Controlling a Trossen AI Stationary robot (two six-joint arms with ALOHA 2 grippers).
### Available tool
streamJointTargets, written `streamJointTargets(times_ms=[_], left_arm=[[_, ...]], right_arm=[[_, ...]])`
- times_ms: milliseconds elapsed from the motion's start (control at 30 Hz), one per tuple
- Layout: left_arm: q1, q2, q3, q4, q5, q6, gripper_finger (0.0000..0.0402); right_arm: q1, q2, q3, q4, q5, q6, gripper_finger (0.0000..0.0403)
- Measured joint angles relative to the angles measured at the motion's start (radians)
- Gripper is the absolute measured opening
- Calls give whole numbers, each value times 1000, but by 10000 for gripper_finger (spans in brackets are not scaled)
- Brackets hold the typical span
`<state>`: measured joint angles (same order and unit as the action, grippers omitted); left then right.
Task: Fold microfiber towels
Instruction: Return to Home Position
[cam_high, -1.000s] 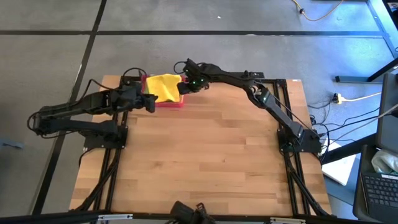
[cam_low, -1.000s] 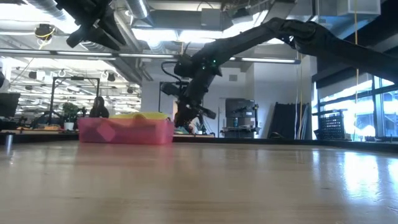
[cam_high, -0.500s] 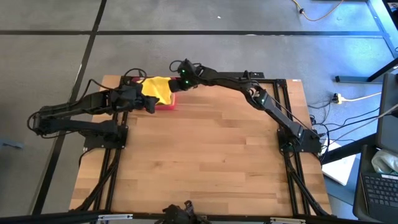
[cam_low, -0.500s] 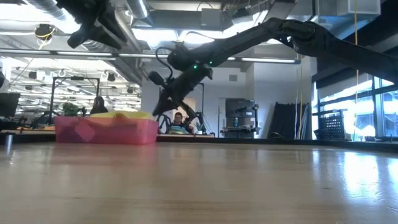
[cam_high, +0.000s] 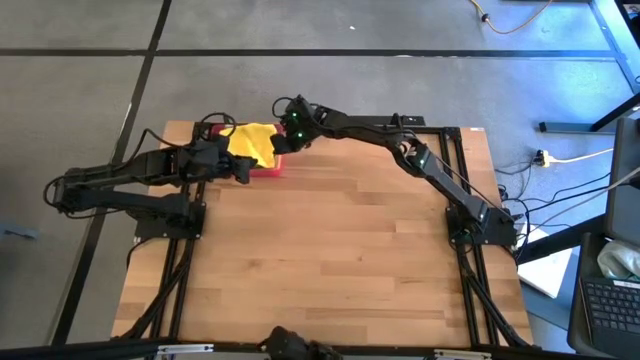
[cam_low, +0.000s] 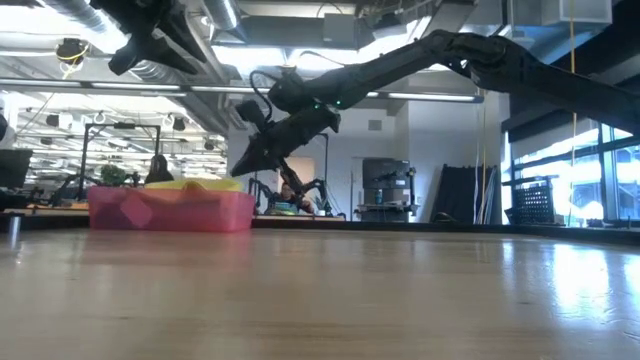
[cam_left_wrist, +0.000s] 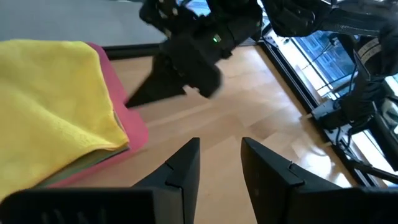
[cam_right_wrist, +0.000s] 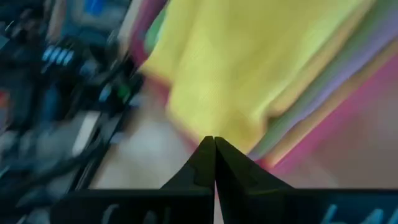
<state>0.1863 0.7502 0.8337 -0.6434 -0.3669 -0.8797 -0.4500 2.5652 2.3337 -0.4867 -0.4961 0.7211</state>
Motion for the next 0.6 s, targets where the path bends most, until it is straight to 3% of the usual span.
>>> streamJointTargets(times_ms=[133, 233, 333, 500, 600], left_arm=[[0, 0, 0, 9, -6, 23, 110], [4, 0, -1, 65, -9, 24, 110], [1, 0, -1, 129, -2, 25, 110], [-60, 0, -1, 97, 2, 34, 110], [-131, -6, -1, 83, -64, 55, 110]], right_arm=[[-13, -21, 1, -23, -164, -43, 5], [-18, -85, 17, -99, -180, -140, 5], [-14, -188, 22, -233, -77, -307, 5], [21, -319, 4, -451, 210, -528, 7], [23, -389, -61, -483, 187, -569, 13]])
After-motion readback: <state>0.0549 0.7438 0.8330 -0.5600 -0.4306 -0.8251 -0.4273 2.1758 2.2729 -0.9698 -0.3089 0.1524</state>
